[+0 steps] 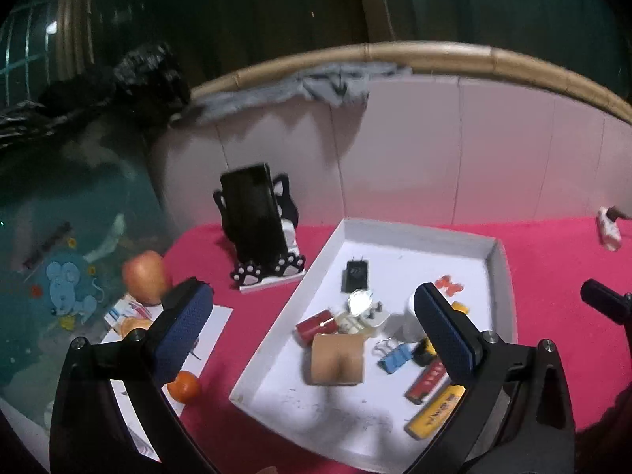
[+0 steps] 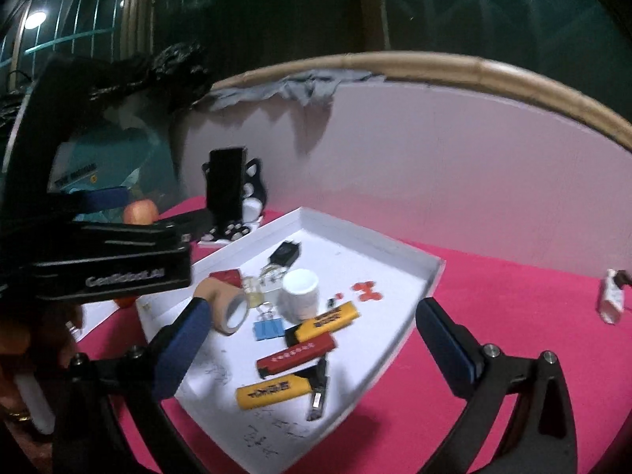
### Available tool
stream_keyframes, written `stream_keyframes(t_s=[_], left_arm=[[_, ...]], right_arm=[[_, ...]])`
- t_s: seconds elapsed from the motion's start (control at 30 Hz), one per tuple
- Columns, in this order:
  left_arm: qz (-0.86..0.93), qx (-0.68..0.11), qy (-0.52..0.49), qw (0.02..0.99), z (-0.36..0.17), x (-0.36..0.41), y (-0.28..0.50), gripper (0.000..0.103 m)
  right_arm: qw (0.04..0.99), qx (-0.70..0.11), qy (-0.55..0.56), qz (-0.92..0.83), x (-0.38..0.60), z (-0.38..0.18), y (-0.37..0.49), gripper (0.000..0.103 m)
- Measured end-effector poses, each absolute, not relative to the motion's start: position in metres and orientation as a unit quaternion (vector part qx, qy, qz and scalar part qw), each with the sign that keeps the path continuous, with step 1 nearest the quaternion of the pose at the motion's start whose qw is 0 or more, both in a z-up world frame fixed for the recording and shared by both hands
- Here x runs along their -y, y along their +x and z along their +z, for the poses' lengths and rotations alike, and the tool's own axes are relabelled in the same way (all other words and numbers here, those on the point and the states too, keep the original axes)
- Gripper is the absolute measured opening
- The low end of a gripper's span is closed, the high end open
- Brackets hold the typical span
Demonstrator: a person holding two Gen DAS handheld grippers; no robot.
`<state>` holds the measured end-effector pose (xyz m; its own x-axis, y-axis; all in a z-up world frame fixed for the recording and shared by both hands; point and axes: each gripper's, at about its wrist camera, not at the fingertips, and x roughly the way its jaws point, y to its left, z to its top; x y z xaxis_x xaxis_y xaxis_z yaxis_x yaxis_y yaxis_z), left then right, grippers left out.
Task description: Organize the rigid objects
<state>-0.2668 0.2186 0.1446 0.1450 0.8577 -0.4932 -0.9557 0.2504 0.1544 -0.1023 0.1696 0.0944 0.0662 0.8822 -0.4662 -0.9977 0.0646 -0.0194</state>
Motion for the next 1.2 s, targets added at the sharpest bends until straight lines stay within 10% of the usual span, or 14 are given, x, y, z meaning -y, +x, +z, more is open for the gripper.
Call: stream_keyframes(t_s=[1.2], left_arm=[[0.568, -0.207, -0.135, 0.785, 0.173, -0.094, -0.288, 0.103]], right_arm=[[0.785, -0.135, -0.007, 0.604, -0.006, 0.16, -0.087, 0.103]])
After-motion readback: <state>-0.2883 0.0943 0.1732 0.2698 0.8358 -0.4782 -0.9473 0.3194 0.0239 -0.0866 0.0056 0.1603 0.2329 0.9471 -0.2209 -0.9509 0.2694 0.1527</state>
